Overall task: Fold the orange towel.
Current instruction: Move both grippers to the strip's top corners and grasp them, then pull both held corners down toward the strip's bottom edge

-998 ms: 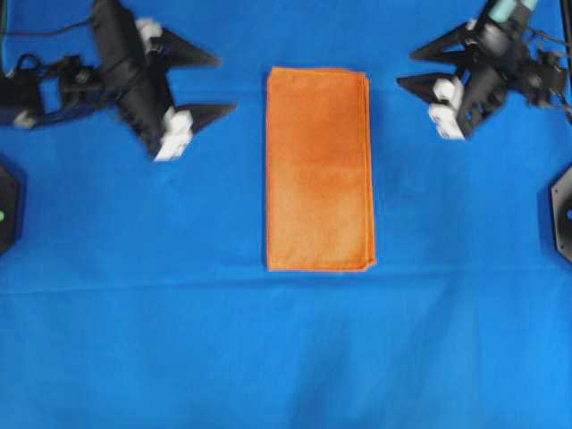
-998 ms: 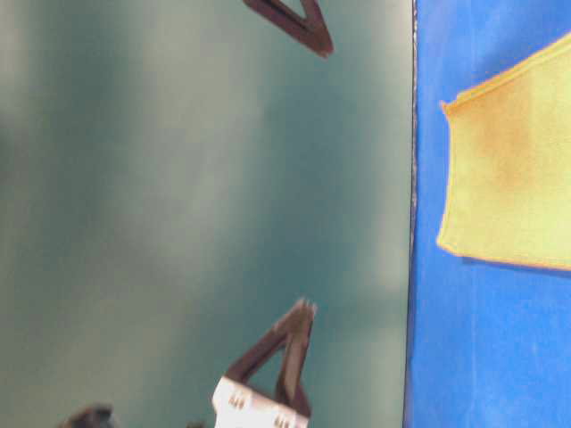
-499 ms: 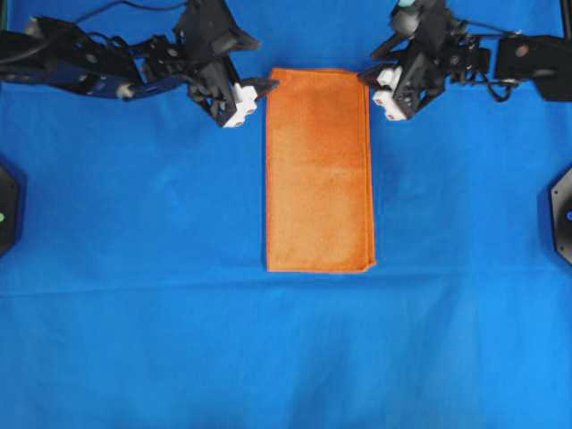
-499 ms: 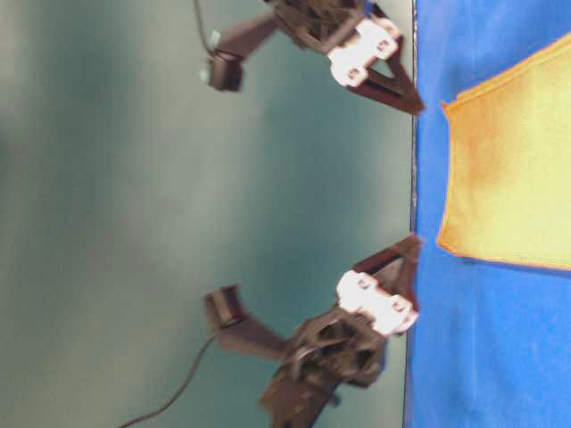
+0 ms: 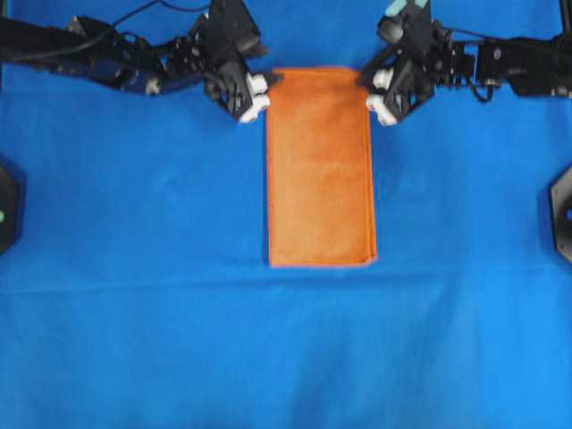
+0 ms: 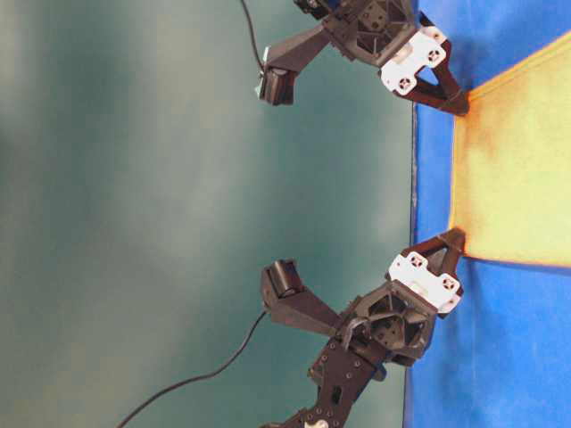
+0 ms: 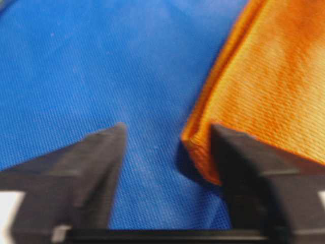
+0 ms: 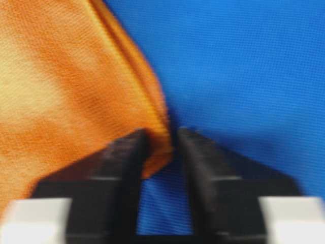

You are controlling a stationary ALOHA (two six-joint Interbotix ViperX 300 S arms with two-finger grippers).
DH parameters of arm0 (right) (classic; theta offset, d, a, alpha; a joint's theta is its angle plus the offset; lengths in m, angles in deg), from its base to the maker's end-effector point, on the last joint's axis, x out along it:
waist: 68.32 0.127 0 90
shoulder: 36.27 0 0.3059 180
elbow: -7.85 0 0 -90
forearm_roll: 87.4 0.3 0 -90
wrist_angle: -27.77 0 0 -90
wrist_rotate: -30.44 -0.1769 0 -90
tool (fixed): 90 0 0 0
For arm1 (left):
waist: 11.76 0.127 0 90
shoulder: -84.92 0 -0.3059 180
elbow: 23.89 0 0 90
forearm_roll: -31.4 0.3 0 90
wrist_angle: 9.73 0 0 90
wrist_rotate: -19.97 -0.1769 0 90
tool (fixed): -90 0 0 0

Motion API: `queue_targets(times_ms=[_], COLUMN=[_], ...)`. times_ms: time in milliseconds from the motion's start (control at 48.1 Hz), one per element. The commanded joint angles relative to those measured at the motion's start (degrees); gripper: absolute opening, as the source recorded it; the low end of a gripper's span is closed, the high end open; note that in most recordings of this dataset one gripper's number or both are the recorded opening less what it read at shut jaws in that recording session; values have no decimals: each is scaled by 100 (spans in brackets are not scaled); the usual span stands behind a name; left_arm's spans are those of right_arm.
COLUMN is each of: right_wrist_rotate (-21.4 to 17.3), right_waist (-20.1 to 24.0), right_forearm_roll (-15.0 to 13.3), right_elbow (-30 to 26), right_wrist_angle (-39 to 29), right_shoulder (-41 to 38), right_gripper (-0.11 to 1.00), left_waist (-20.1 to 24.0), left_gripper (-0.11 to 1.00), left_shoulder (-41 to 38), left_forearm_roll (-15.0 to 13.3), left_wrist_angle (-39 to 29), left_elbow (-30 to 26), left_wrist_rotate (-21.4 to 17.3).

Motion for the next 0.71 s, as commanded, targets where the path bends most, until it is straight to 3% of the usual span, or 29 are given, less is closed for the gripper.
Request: queue_targets(times_ms=[0, 83, 187, 686], right_wrist_rotate=[0, -18, -44, 0], right_waist=[9, 26, 26, -26], right_forearm_roll=[18, 18, 62, 114], right_elbow=[-9, 35, 62, -79], right_wrist_angle=[132, 237, 272, -26], right_shoulder=[53, 70, 88, 448], right_gripper=[22, 4, 4, 4], left_waist=[-9, -18, -18, 141], left_gripper=[39, 20, 3, 2], left_shoulder=[44, 9, 9, 369], left_forearm_roll=[-9, -9, -9, 0], left_wrist_angle=[18, 18, 18, -9], left_elbow=[-105, -123, -123, -202], left_wrist_rotate=[0, -9, -35, -422])
